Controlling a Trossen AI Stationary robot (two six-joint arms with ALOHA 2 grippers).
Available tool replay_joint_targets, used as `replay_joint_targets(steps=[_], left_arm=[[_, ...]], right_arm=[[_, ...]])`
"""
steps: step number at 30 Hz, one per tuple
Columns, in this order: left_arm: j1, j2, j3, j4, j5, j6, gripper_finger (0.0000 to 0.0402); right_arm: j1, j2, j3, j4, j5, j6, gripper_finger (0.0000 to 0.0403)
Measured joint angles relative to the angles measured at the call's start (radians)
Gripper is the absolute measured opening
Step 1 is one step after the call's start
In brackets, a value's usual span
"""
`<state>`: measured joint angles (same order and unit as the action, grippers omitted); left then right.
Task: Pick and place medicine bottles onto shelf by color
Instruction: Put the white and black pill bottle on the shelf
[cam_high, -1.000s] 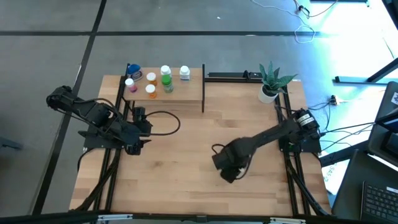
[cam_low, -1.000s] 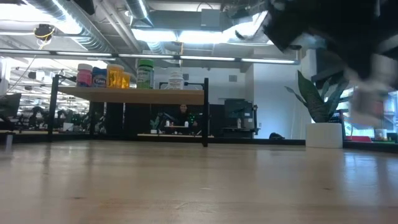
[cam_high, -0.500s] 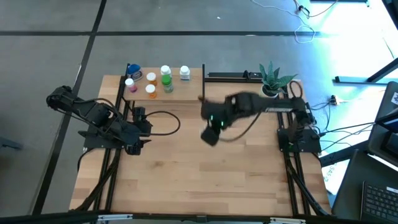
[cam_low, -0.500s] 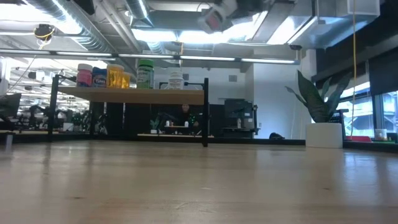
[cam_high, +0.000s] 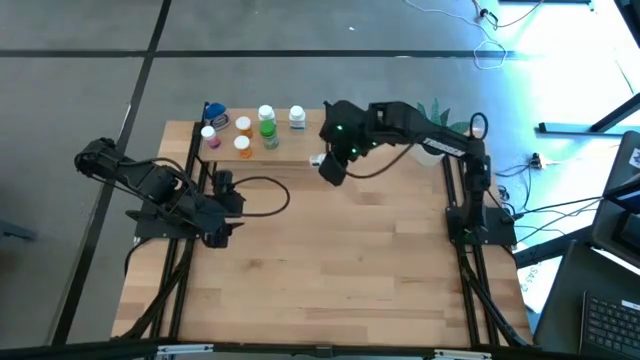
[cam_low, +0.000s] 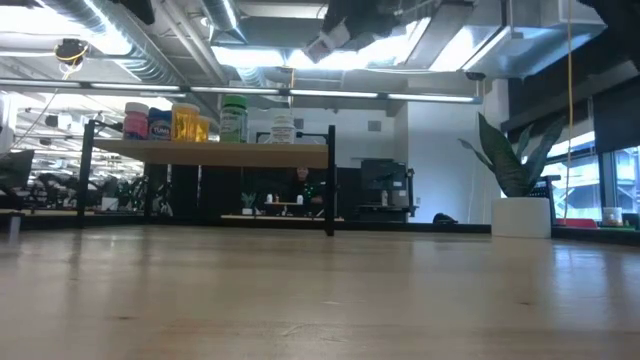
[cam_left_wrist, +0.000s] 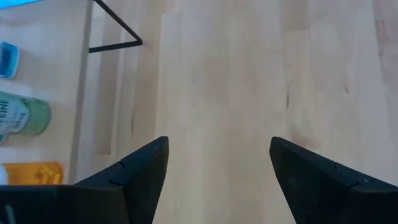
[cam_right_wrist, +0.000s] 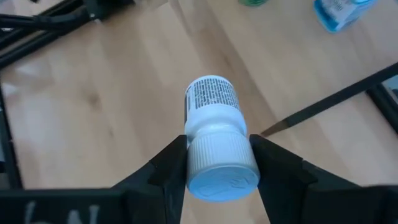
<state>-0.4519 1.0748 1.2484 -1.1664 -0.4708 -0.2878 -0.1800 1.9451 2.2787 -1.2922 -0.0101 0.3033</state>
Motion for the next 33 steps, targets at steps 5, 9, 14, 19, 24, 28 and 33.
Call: replay_joint_targets(steps=[5,9,14,19,24,28,33], left_arm=[[0.0,0.0,0.0,0.0,-0.032,-0.002,0.0275],[0.0,0.0,0.0,0.001,-0.103,-0.002,0.0275],[0.007,0.0,0.0,0.019,-0.245,-0.018,0.0275],[0.046,0.0,0.0,0.045,-0.313,-0.018,0.0275],[0.084,0.0,0.0,0.046,-0.296,-0.02,0.0275],[0.105,0.0,0.0,0.054,-0.294,-0.019,0.0275],[0.135,0.008,0.0,0.071,-0.294,-0.017,0.0275]], right_arm=[[-0.047,0.037,0.0,0.057,0.0,-0.047,0.0161],[-0.062,0.053,0.0,0.118,0.001,-0.102,0.0161],[-0.041,0.059,0.0,0.158,0.006,-0.141,0.0161],[-0.003,0.058,0.0,0.176,0.058,-0.15,0.0161],[-0.009,0.07,-0.001,0.17,0.063,-0.046,0.0162],[-0.033,0.075,-0.002,0.17,0.062,0.0,0.0162],[-0.05,0.087,-0.001,0.169,0.078,0.01,0.0162]])
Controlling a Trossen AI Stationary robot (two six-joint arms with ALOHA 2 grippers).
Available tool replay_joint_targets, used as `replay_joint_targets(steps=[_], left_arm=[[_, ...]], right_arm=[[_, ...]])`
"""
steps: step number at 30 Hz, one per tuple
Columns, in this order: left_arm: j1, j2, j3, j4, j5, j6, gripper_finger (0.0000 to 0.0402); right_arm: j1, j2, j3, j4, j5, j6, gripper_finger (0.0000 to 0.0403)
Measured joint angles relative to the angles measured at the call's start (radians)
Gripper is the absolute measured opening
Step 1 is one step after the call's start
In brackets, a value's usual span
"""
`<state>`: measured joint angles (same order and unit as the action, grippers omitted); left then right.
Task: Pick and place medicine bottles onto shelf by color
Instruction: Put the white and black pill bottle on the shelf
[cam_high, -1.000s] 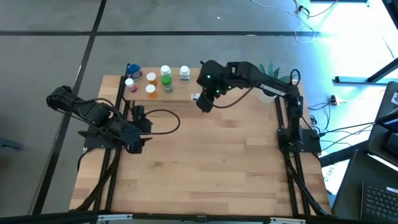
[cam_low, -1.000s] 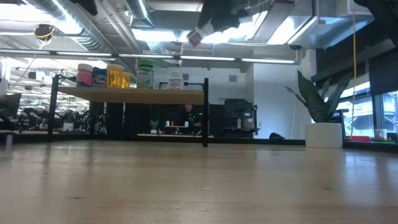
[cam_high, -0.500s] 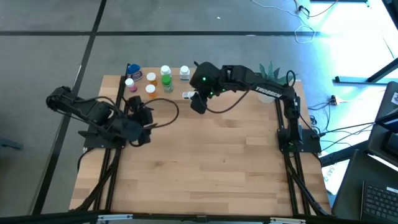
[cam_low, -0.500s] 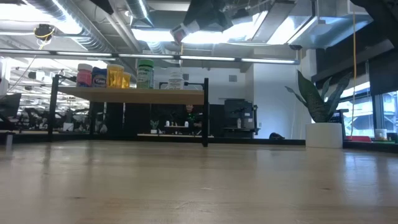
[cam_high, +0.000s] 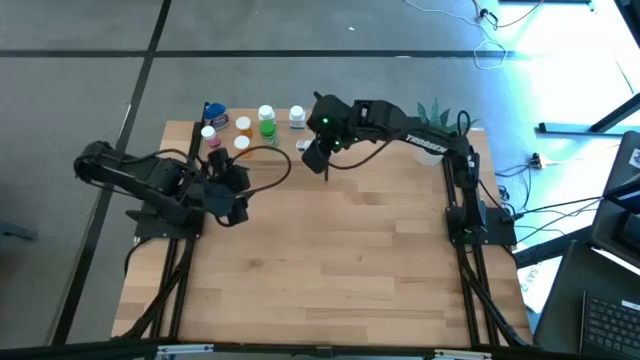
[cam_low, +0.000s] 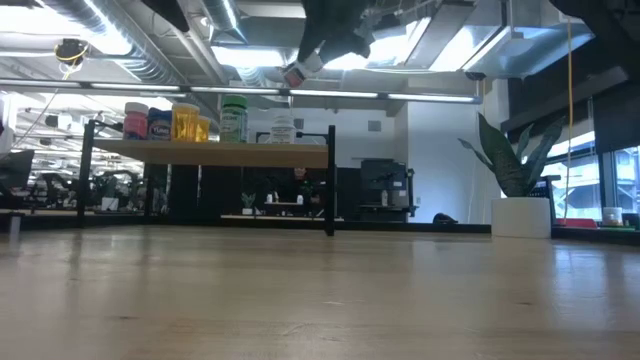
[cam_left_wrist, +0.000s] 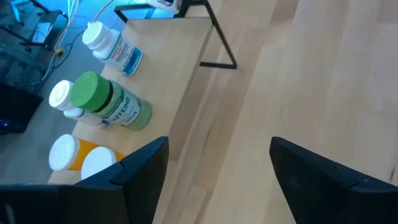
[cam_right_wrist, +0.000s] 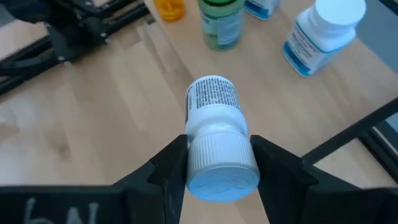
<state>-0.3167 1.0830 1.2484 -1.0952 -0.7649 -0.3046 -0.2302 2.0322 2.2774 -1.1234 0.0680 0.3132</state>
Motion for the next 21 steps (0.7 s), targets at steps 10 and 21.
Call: replay_joint_targets(steps=[10,21], left_arm=[[0.017,0.004,0.0,-0.002,0.001,0.0,0.0275],[0.017,0.004,0.0,-0.004,0.001,0.001,0.0275]], right_arm=[[-0.073,0.052,0.0,0.001,0.021,0.024,0.0162],[-0.093,0.058,-0.014,-0.086,0.016,0.019,0.0162]])
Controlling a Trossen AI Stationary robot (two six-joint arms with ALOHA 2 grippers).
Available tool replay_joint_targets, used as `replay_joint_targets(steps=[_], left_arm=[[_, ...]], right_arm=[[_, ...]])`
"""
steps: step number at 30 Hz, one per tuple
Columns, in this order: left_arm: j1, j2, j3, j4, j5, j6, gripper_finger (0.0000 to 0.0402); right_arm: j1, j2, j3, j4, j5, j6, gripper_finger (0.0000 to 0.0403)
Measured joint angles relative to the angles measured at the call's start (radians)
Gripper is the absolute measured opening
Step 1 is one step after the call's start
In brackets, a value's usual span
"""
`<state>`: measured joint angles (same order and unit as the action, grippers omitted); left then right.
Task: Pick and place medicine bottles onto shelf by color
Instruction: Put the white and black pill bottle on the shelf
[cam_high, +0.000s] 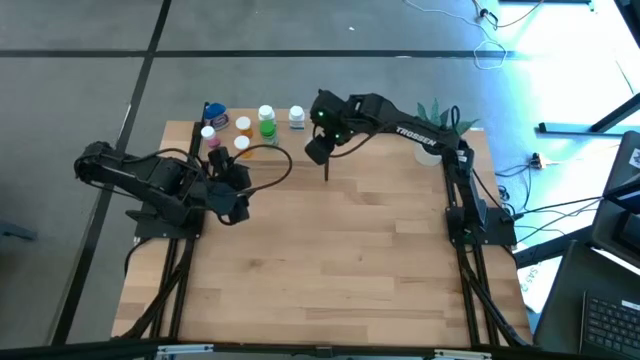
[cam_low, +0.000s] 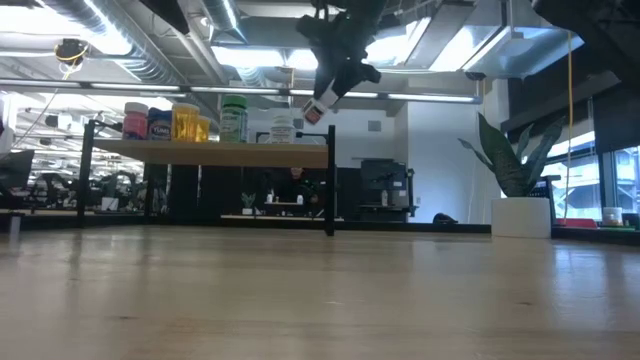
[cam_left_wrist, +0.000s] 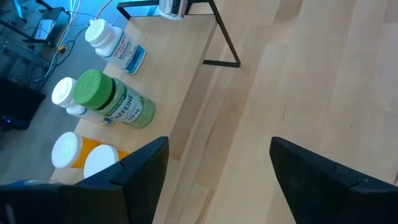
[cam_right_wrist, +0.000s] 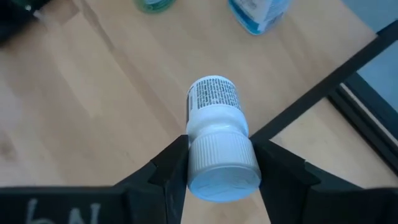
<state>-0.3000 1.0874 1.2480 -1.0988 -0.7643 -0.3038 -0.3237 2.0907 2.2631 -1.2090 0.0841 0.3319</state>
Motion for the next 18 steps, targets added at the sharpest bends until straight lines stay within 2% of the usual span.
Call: replay_joint_targets(steps=[18], left_arm=[[0.033,0.0,0.0,-0.003,0.022,0.054,0.0275]], right_arm=[[0.013,0.044,0.0,0.016,-0.005,-0.049,0.0162]])
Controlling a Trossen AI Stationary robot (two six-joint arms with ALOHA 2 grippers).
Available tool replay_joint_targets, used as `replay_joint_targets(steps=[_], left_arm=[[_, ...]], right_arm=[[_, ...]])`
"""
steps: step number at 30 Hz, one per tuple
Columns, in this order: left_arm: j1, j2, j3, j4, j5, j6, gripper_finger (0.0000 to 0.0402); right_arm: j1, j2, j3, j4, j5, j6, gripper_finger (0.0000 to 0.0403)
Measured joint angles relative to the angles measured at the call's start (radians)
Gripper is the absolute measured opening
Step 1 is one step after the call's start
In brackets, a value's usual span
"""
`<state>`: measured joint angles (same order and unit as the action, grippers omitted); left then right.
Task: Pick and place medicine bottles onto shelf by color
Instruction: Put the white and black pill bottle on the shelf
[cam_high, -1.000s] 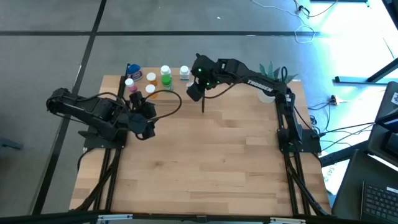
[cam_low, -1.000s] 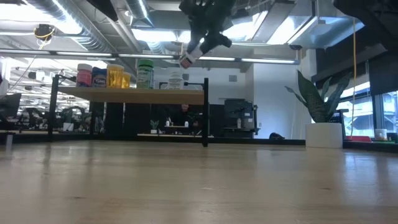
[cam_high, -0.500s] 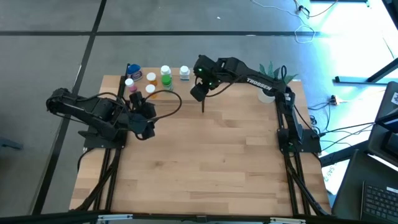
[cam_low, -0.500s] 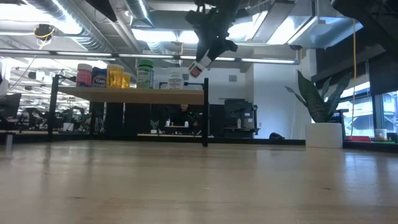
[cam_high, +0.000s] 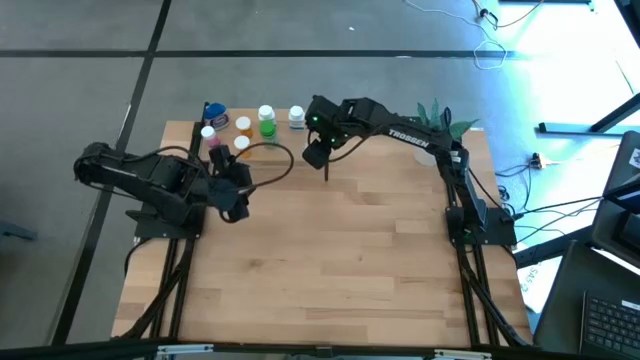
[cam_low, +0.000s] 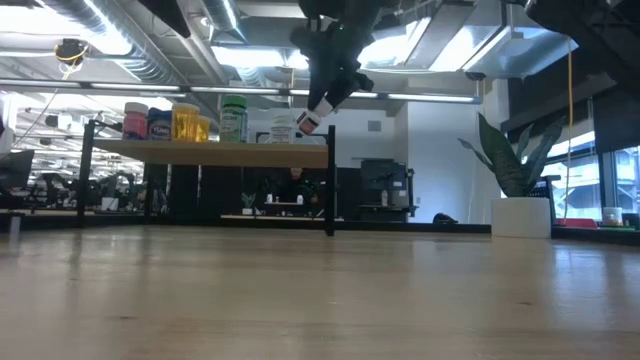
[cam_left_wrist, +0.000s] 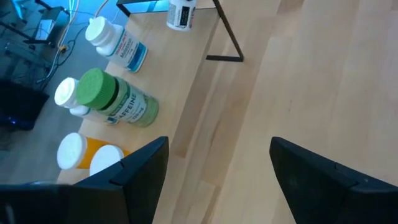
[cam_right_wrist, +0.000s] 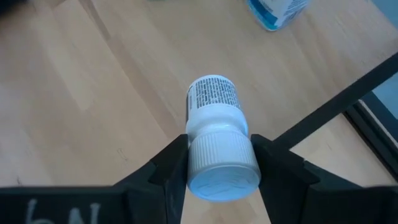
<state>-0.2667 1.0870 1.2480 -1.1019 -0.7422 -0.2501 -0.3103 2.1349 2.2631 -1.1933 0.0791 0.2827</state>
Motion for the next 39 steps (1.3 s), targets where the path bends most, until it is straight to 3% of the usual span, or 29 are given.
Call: replay_joint_targets(steps=[6,11,20,30,36,39], left_arm=[[0.044,0.0,0.0,0.005,0.0,0.031,0.0275],[0.092,0.011,-0.05,0.201,0.02,0.244,0.0275],[0.228,0.001,-0.111,0.409,0.211,0.441,0.0275],[0.33,0.001,-0.138,0.484,0.377,0.479,0.0275],[0.386,0.001,-0.138,0.508,0.604,0.496,0.0275],[0.402,0.004,-0.138,0.516,0.655,0.487,0.0275]], right_arm=[[0.0,0.0,0.0,-0.001,0.007,-0.037,0.0162],[0.001,0.0,0.0,-0.01,0.007,-0.092,0.0162],[0.018,0.0,0.0,-0.009,0.011,-0.209,0.0162],[0.026,-0.001,0.0,-0.058,-0.016,-0.156,0.0162],[0.066,-0.001,0.0,-0.136,-0.07,-0.164,0.0162],[0.097,-0.001,0.0,-0.157,-0.074,-0.157,0.0162]])
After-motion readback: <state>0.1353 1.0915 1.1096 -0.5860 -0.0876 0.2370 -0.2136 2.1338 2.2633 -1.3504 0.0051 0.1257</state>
